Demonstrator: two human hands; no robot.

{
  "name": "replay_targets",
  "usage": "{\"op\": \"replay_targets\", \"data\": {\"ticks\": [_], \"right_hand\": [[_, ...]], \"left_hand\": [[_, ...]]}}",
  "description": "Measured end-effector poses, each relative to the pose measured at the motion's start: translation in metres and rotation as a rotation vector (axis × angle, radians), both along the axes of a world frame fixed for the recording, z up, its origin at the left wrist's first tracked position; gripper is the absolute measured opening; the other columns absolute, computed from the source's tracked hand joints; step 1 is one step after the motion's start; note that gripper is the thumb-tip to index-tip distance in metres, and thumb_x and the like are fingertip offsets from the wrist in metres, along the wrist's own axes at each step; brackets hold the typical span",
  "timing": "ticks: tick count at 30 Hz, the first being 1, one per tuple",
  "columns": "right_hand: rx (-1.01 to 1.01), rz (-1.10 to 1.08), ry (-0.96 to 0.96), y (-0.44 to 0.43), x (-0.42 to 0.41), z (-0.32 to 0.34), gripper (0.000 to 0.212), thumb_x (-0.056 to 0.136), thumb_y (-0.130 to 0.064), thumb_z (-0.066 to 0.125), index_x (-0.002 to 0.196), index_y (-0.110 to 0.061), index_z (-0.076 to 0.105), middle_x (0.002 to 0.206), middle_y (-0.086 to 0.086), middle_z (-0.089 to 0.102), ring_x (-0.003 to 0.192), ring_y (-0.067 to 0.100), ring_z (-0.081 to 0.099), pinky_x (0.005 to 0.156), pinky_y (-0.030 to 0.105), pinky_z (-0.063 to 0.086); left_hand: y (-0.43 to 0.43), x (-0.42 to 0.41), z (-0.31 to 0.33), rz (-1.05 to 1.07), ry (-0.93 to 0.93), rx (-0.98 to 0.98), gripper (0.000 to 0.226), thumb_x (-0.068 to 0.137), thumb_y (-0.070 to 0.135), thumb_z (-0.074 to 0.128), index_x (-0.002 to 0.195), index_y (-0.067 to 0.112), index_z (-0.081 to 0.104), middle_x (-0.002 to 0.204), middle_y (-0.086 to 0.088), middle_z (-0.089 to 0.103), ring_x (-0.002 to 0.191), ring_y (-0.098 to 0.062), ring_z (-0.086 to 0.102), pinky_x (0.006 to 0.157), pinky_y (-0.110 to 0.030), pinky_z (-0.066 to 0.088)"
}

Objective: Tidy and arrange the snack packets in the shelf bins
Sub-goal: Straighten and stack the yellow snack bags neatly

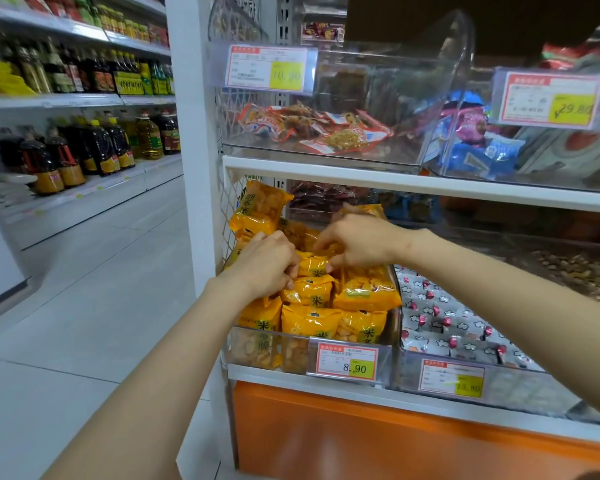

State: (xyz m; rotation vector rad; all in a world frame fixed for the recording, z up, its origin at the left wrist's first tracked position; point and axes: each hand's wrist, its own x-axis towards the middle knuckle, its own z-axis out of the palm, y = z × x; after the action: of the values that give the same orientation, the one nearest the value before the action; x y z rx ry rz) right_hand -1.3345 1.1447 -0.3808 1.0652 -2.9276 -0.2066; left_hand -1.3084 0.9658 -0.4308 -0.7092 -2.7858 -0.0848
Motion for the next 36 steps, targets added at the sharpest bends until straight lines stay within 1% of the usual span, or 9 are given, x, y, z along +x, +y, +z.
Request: {"op": "replay_targets", "data": {"ticks": [4, 8, 10, 12, 17, 23, 25, 29, 36], "right_hand": [[-0.157, 0.123, 0.154, 0.023, 0.042, -0.021, 0.027, 0.083, -0.05, 0.061, 0.098, -0.029, 0.069, 0.097, -0.007, 0.061, 0.104, 0.015, 0.044, 0.092, 0.033, 0.033], [-0.134, 0.131, 0.214, 0.032, 0.064, -0.049, 0.053, 0.073, -0.068, 0.044, 0.097, -0.029, 0.071, 0.096, -0.007, 0.063, 0.103, 0.018, 0.051, 0.105, 0.039, 0.029], [-0.078, 0.131, 0.331, 0.027, 0.066, -0.059, 0.046, 0.065, -0.063, 0.06, 0.087, -0.025, 0.072, 0.086, -0.004, 0.064, 0.095, 0.022, 0.058, 0.102, 0.049, 0.036], [-0.054, 0.133, 0.415, 0.02, 0.067, -0.064, 0.04, 0.052, -0.054, 0.078, 0.075, -0.022, 0.071, 0.077, -0.002, 0.061, 0.085, 0.024, 0.061, 0.093, 0.053, 0.046], [-0.164, 0.139, 0.387, 0.015, 0.068, -0.067, 0.023, 0.055, -0.044, 0.081, 0.064, -0.027, 0.068, 0.076, -0.006, 0.058, 0.082, 0.022, 0.058, 0.09, 0.051, 0.047], [-0.362, 0.068, 0.26, 0.016, 0.065, -0.069, 0.015, 0.074, -0.036, 0.07, 0.072, -0.021, 0.067, 0.083, -0.008, 0.06, 0.091, 0.021, 0.052, 0.101, 0.04, 0.026], [-0.45, 0.054, 0.248, 0.015, 0.064, -0.068, 0.015, 0.075, -0.035, 0.066, 0.071, -0.02, 0.066, 0.079, -0.009, 0.059, 0.085, 0.017, 0.049, 0.09, 0.031, 0.025], [-0.613, 0.014, 0.221, 0.011, 0.065, -0.06, 0.015, 0.076, -0.029, 0.07, 0.067, -0.021, 0.061, 0.07, -0.016, 0.049, 0.072, 0.012, 0.042, 0.073, 0.03, 0.03], [-0.275, -0.008, 0.14, 0.011, 0.068, -0.053, 0.02, 0.083, -0.043, 0.065, 0.085, -0.023, 0.068, 0.092, -0.013, 0.06, 0.106, 0.011, 0.044, 0.108, 0.03, 0.013]], "left_hand": [[-0.004, -0.003, -0.001, -0.016, -0.036, 0.023, 0.01, 0.078, 0.029, 0.072, 0.085, 0.025, 0.066, 0.116, 0.007, 0.059, 0.116, -0.011, 0.039, 0.09, -0.027, 0.024], [-0.007, -0.002, -0.004, 0.012, -0.091, 0.095, 0.044, 0.074, 0.033, 0.075, 0.112, 0.031, 0.052, 0.125, 0.007, 0.053, 0.121, -0.016, 0.039, 0.098, -0.029, 0.025], [-0.005, 0.003, -0.003, 0.011, -0.132, 0.095, 0.07, 0.075, 0.035, 0.074, 0.135, 0.029, 0.038, 0.132, 0.01, 0.05, 0.128, -0.016, 0.035, 0.104, -0.029, 0.021], [-0.002, 0.006, -0.002, -0.005, -0.122, 0.034, 0.078, 0.078, 0.038, 0.071, 0.143, 0.028, 0.031, 0.134, 0.008, 0.046, 0.13, -0.015, 0.034, 0.105, -0.029, 0.019], [-0.004, 0.005, -0.004, -0.012, -0.14, 0.065, 0.073, 0.079, 0.036, 0.07, 0.143, 0.031, 0.034, 0.14, 0.006, 0.035, 0.13, -0.018, 0.031, 0.107, -0.032, 0.021], [-0.003, 0.001, -0.004, -0.01, -0.126, 0.098, 0.064, 0.088, 0.028, 0.061, 0.144, 0.023, 0.032, 0.145, 0.003, 0.037, 0.134, -0.016, 0.029, 0.105, -0.03, 0.018], [-0.002, 0.0, -0.004, -0.012, -0.123, 0.101, 0.06, 0.09, 0.028, 0.059, 0.144, 0.022, 0.033, 0.144, 0.003, 0.039, 0.132, -0.016, 0.03, 0.105, -0.03, 0.019], [-0.004, -0.004, -0.002, -0.019, -0.135, 0.171, 0.054, 0.089, 0.031, 0.059, 0.14, 0.022, 0.041, 0.137, 0.001, 0.047, 0.128, -0.017, 0.036, 0.105, -0.032, 0.023], [0.003, -0.001, 0.008, -0.046, -0.231, 0.076, 0.036, 0.091, 0.029, 0.058, 0.126, 0.026, 0.057, 0.113, 0.008, 0.055, 0.118, -0.014, 0.041, 0.096, -0.03, 0.028]]}}
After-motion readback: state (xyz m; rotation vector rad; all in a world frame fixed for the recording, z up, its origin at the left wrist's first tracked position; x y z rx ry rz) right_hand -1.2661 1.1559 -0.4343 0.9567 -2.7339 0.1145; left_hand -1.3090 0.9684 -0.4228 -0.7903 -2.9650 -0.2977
